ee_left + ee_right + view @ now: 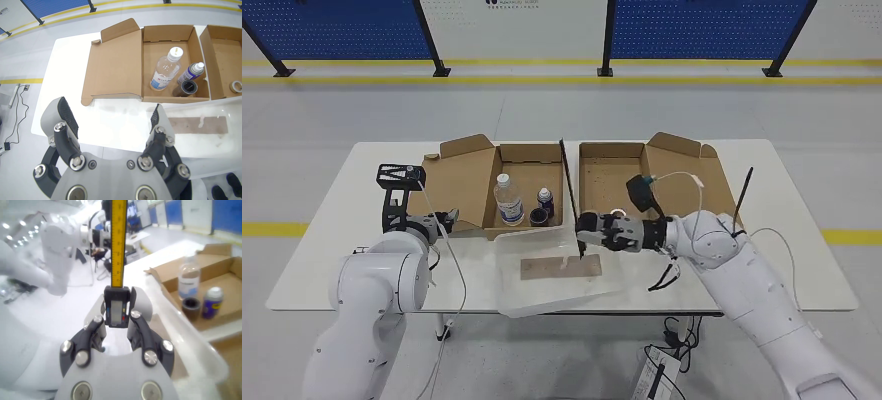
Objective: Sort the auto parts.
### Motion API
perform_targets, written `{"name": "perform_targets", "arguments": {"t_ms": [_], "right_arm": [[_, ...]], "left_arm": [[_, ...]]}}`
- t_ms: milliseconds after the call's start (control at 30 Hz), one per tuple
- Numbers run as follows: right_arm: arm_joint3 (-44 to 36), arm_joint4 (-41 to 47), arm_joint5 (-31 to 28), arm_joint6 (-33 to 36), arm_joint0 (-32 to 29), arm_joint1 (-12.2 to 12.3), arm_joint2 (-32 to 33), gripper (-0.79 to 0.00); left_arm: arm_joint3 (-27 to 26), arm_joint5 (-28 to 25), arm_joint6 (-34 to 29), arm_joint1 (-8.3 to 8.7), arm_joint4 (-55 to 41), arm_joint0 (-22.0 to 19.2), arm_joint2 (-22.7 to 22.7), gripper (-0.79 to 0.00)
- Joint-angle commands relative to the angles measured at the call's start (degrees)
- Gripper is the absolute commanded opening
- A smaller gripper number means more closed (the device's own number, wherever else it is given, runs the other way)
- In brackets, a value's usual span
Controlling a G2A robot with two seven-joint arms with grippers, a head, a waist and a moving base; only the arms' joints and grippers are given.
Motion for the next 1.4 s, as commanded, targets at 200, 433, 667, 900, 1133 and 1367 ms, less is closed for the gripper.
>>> {"name": "perform_targets", "arguments": {"t_ms": [200, 433, 667, 900, 1133, 1367], "right_arm": [[-9.6, -18.1, 19.5, -5.4, -2.5, 0.9, 5.2, -0.785], [-12.2, -23.6, 32.0, -5.2, -2.2, 0.9, 6.4, -0.785], [-10.7, -27.9, 43.0, -4.0, -0.8, 0.5, 5.9, -0.785], [-4.8, -32.7, 51.3, 0.1, 4.1, -0.4, 3.7, -0.785], [2.1, -35.2, 57.2, 3.4, 8.6, -2.1, -0.8, -0.785], [11.3, -35.6, 59.3, 4.7, 13.1, -4.6, -6.3, -0.785]], "left_arm": [[0.0, 0.0, 0.0, 0.00, 0.0, 0.0, 0.0, 0.000], [0.0, 0.0, 0.0, 0.00, 0.0, 0.0, 0.0, 0.000], [0.0, 0.0, 0.0, 0.00, 0.0, 0.0, 0.0, 0.000], [0.0, 0.0, 0.0, 0.00, 0.0, 0.0, 0.0, 0.000], [0.0, 0.0, 0.0, 0.00, 0.0, 0.0, 0.0, 0.000], [0.0, 0.0, 0.0, 0.00, 0.0, 0.0, 0.0, 0.000]]}}
